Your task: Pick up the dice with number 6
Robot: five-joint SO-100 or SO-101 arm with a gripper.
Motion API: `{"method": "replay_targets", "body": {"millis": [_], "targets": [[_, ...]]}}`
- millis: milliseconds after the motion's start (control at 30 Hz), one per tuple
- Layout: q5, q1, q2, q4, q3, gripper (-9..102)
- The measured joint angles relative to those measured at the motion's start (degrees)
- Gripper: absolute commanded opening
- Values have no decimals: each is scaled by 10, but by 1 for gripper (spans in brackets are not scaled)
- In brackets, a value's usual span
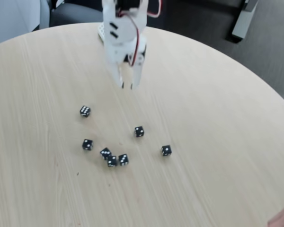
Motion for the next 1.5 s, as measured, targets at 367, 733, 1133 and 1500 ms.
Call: {"method": "replay_targets", "body": {"millis": [367, 733, 1133, 1500], "targets": [[77, 5, -175, -63, -78, 13], [97, 107, -237, -134, -78, 16], [109, 178, -263, -162, -78, 19], [69, 176, -263, -178, -78, 21]]}}
